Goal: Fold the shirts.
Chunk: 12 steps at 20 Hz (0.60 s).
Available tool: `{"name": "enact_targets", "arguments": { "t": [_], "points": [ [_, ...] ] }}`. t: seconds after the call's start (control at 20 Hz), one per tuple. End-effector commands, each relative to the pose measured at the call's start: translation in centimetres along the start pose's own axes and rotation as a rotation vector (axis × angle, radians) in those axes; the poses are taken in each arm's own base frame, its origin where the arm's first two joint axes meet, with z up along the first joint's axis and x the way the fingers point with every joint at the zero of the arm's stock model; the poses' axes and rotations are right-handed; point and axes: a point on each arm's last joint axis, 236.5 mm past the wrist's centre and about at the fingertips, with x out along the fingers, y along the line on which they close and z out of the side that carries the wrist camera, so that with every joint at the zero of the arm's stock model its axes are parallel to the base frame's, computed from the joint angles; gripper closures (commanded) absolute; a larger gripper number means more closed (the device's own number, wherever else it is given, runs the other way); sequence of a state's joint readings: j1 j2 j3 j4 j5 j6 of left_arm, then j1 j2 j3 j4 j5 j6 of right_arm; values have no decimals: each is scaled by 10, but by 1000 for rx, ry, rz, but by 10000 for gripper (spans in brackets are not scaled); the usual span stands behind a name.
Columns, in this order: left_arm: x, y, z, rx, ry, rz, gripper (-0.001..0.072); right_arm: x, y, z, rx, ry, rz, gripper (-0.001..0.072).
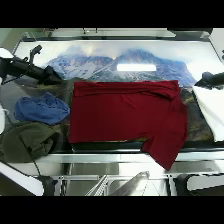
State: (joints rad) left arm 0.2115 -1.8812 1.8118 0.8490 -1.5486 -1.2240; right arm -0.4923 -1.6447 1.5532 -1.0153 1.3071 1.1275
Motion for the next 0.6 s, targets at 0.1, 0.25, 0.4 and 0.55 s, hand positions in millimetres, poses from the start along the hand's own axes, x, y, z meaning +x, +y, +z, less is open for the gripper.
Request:
{"name": "enact_targets", "arguments": {
  "t": [0.1,0.25,0.4,0.55],
  "points": [
    [20,26,-141,-220,194,102,482,-16,20,-87,129,130,-17,698],
    [52,40,-209,-324,257,124,480,-12,33,-125,197,92,-14,698],
    [77,45,-241,-353,292,140,480,-14,48,-142,211,58,12,698],
    [99,49,-246,-311,271,189,480,-19,54,-149,203,67,19,698]
  ]
}}
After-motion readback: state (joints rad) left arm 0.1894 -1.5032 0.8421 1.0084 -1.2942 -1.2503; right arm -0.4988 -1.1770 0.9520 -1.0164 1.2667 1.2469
